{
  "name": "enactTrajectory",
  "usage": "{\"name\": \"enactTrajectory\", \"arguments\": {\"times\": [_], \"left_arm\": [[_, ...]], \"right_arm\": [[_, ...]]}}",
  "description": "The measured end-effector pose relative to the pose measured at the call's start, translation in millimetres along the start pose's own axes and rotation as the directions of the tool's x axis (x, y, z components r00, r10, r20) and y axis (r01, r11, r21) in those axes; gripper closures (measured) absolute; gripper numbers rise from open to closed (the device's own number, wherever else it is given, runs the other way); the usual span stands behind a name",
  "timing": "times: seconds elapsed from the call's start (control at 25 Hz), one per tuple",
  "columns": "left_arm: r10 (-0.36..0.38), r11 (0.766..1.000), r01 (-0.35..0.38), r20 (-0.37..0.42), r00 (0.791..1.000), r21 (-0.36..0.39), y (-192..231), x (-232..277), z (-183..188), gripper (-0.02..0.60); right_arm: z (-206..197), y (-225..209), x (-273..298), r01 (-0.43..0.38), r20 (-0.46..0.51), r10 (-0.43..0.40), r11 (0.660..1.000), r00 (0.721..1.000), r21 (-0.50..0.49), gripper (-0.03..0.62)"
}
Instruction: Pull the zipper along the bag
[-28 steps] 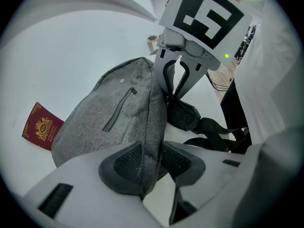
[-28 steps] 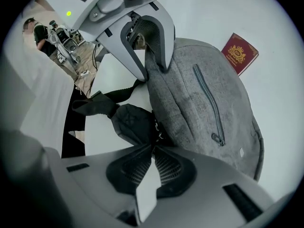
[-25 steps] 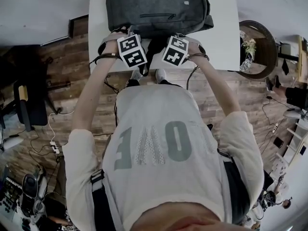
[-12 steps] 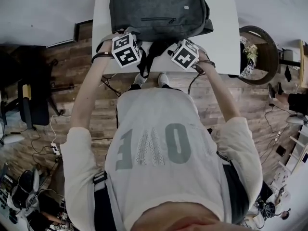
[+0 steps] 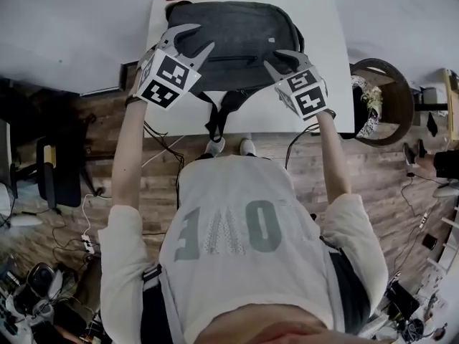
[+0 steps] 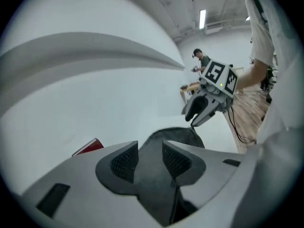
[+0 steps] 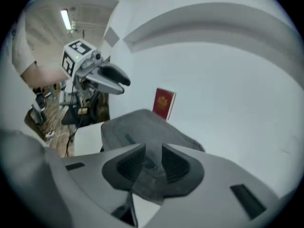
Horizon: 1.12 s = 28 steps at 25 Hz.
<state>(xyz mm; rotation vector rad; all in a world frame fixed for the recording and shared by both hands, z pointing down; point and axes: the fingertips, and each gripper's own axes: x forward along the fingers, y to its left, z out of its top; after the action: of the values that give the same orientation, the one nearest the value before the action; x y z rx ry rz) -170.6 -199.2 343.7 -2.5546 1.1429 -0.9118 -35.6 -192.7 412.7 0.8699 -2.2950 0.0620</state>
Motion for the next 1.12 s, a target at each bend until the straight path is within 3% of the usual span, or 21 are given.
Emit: {"name": "enactTrajectory", "arguments": {"times": [0.08,0.16,0.32,0.4,0.52,0.68,0.84,1.12], "left_arm": [[0.074,0.996,-0.065,0.13,0.989,-0.065,11,-11,31,0.439],[0.146,0.982,-0.11,0.244,0.959,-0.155,17,-22,54,0.439],[0.25,0.941,-0.133,0.373,0.894,-0.312,18,-36,79,0.444],[0.331,0.903,-0.165,0.399,0.855,-0.397,19,-47,84,0.479],[0.446,0.834,-0.212,0.395,0.803,-0.51,19,-57,80,0.532],[0.493,0.803,-0.245,0.374,0.786,-0.544,0,-55,68,0.543],[0.517,0.76,-0.222,0.362,0.776,-0.61,-23,-56,52,0.552],[0.526,0.759,-0.251,0.339,0.78,-0.601,-34,-57,40,0.555]], "right_arm": [[34,-19,-16,0.065,0.137,-0.078,0.993,0.988,0.095,0.501],[60,-29,-33,0.08,0.258,-0.135,0.974,0.957,0.212,0.523],[89,-29,-61,-0.03,0.452,-0.174,0.912,0.875,0.41,0.537],[94,-27,-72,-0.072,0.525,-0.21,0.882,0.825,0.466,0.547],[96,-25,-85,-0.017,0.564,-0.285,0.883,0.775,0.469,0.556],[93,-12,-91,0.089,0.56,-0.321,0.911,0.763,0.402,0.56],[77,-6,-93,0.155,0.531,-0.367,0.903,0.763,0.401,0.565],[53,4,-89,0.155,0.484,-0.372,0.89,0.792,0.43,0.566]]}}
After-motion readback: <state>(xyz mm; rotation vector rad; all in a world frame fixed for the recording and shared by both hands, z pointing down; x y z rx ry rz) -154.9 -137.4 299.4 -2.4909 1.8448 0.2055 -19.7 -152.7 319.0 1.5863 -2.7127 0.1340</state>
